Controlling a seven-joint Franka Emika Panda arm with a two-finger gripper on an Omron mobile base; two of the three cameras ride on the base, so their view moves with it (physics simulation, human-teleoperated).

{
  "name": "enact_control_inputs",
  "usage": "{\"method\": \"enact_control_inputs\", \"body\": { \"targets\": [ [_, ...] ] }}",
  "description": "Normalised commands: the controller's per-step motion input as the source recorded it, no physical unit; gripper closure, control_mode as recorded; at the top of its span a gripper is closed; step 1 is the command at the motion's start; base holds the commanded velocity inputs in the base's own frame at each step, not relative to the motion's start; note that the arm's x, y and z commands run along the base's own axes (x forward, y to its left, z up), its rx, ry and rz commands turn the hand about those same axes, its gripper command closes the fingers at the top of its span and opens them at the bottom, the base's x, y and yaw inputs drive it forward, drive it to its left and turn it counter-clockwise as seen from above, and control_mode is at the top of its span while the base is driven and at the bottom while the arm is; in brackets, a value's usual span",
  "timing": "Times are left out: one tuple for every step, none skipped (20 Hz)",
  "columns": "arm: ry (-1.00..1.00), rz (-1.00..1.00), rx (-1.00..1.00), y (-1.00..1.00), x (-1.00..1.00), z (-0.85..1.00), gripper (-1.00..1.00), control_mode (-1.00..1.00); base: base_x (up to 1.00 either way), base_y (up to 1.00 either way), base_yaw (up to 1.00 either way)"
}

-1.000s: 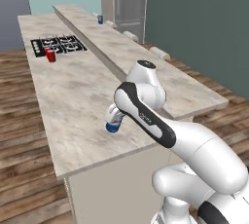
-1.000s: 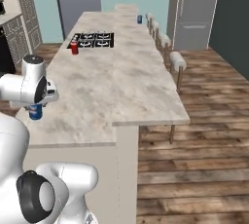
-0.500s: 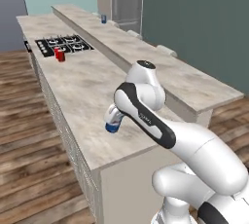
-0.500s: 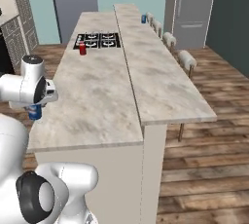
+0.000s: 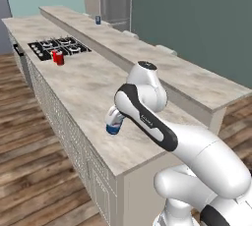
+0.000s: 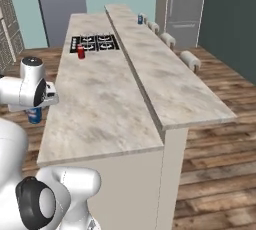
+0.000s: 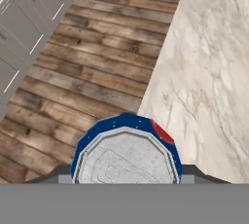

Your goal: Four empty soda cans are scattered around the kitchen. Gather all the cans and cluster them next to the stove for recycling.

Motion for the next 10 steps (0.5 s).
{"method": "enact_control_inputs", "body": {
  "targets": [
    [0.0, 0.0, 0.0, 0.0, 0.0, 0.0, 1.0, 1.0, 0.22, 0.56, -0.26],
    [0.0, 0.0, 0.0, 0.0, 0.0, 0.0, 1.0, 1.0, 0.22, 0.55, -0.27],
    [0.0, 0.0, 0.0, 0.0, 0.0, 0.0, 1.0, 1.0, 0.21, 0.55, -0.27],
    [0.0, 0.0, 0.0, 0.0, 0.0, 0.0, 1.0, 1.0, 0.19, 0.55, -0.27],
    [0.0, 0.0, 0.0, 0.0, 0.0, 0.0, 1.0, 1.0, 0.08, 0.56, -0.27],
    [0.0, 0.0, 0.0, 0.0, 0.0, 0.0, 1.0, 1.0, 0.04, 0.56, -0.29],
    [0.0, 0.0, 0.0, 0.0, 0.0, 0.0, 1.0, 1.0, 0.03, 0.55, -0.29],
    [0.0, 0.0, 0.0, 0.0, 0.0, 0.0, 1.0, 1.0, 0.0, 0.55, -0.29],
    [0.0, 0.0, 0.0, 0.0, 0.0, 0.0, 1.0, 1.0, 0.0, 0.55, -0.28],
    [0.0, 0.0, 0.0, 0.0, 0.0, 0.0, 1.0, 1.0, 0.0, 0.56, -0.26]
  ]
}}
